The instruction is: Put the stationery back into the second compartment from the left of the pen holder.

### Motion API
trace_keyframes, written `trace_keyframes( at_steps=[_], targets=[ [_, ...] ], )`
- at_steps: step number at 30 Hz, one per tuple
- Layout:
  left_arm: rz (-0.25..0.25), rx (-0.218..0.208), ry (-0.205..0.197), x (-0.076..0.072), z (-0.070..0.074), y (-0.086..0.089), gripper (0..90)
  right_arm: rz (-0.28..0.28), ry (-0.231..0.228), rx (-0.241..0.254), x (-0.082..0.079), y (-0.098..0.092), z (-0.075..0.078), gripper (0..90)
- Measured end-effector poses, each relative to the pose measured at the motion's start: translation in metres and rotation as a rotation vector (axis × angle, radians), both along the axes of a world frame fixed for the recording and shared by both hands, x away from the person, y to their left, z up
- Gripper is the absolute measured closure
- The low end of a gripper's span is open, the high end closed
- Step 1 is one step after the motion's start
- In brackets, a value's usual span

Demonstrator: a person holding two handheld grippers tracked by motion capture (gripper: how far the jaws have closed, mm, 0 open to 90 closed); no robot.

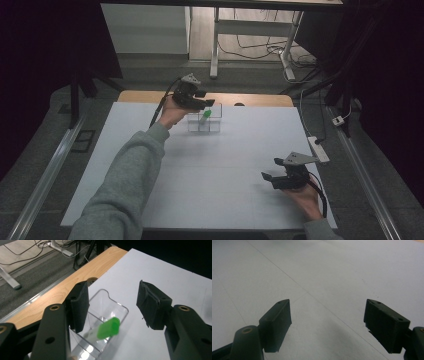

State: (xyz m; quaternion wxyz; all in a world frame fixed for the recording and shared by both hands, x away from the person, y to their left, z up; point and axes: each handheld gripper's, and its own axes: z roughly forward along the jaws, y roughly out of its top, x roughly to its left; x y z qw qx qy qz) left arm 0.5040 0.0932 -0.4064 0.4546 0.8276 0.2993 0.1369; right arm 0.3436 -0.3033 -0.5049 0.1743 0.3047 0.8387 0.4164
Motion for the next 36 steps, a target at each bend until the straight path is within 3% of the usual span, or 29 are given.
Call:
trace_keyframes(
  at_steps=[10, 14, 16, 25, 36],
  targets=[
    [-0.017, -0.005, 0.01, -0.03, -0.005, 0.014, 42.8, 0.003, 0.003, -0.004, -0.001, 0.0, 0.0, 20.9],
    [-0.017, 0.044, -0.011, -0.047, -0.008, 0.02, 42.2, 0.004, 0.003, -0.006, -0.002, 0.0, 0.001, 20.9],
    [-0.019, 0.049, -0.017, -0.056, -0.01, 0.025, 42.0, 0.003, 0.003, -0.006, -0.003, 0.0, 0.001, 20.9],
    [-0.024, 0.056, 0.0, -0.094, -0.032, 0.047, 40.6, -0.007, 0.002, -0.007, -0.006, -0.003, 0.001, 20.9],
    [0.012, 0.042, 0.02, -0.144, -0.05, 0.077, 37.3, -0.013, 0.002, -0.006, -0.007, -0.004, 0.001, 20.9]
  ],
)
